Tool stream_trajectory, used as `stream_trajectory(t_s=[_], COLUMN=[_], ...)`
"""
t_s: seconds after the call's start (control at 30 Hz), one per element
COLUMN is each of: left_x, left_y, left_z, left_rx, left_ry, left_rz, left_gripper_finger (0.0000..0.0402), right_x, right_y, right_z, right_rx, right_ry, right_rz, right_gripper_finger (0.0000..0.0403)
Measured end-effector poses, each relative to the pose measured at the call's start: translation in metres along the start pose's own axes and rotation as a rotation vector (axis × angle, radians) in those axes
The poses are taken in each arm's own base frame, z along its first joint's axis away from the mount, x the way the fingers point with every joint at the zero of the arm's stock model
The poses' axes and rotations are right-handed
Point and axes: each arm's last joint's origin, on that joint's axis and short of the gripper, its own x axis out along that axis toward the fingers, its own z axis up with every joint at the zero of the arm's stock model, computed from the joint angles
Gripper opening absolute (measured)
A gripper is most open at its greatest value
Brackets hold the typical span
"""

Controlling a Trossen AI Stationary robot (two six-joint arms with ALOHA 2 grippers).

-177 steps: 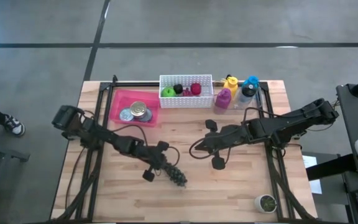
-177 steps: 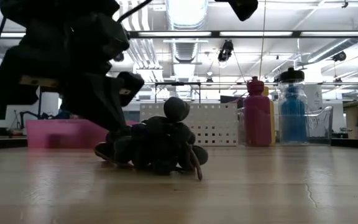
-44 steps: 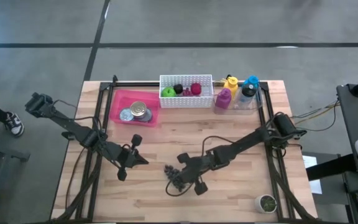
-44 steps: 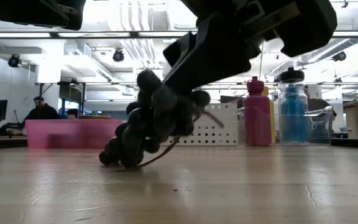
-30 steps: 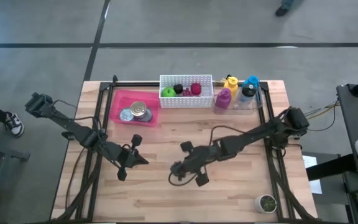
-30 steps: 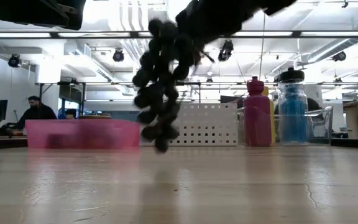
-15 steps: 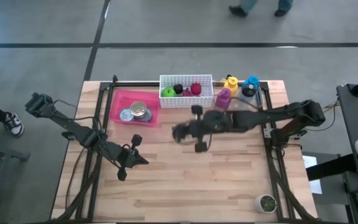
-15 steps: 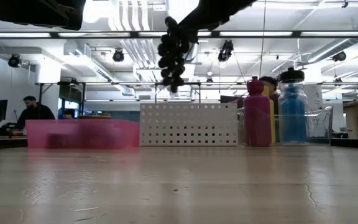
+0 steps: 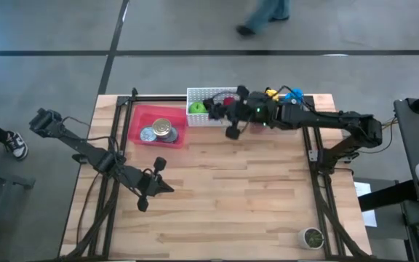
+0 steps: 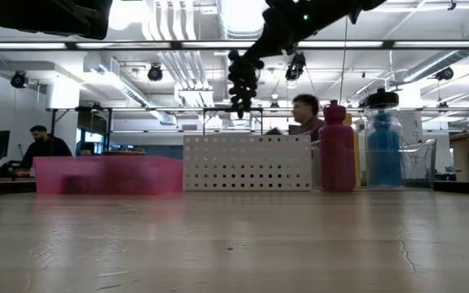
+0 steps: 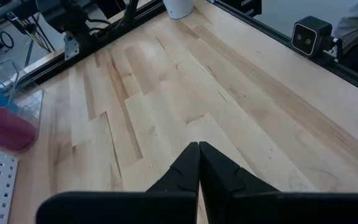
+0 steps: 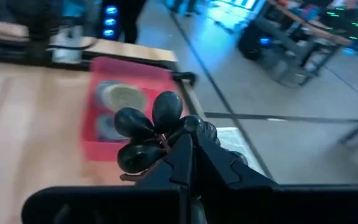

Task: Pick & Place Food Item
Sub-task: Put the black grapes into the white bin

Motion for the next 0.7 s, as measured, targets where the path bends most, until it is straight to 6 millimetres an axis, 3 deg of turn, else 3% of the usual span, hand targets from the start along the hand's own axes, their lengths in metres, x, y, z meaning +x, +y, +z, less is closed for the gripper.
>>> stream_trajectory(t_s=[0.33, 0.7], left_x=[0.000, 0.000], left_y=[0.000, 0.000], left_z=[0.000, 0.000], left_rx=[0.000, 0.000], left_ry=[0.000, 0.000], left_rz=[0.000, -0.001], left_gripper_finger=[0.0010, 0.0010], right_x=[0.010, 0.054], right_y=[-0.051, -0.069], right_z=[-0.019, -0.064], right_rx=[0.086, 0.153], right_ry=[0.053, 0.183], right_rz=[-0.194, -0.239], right_gripper_finger=[0.0008, 0.0008])
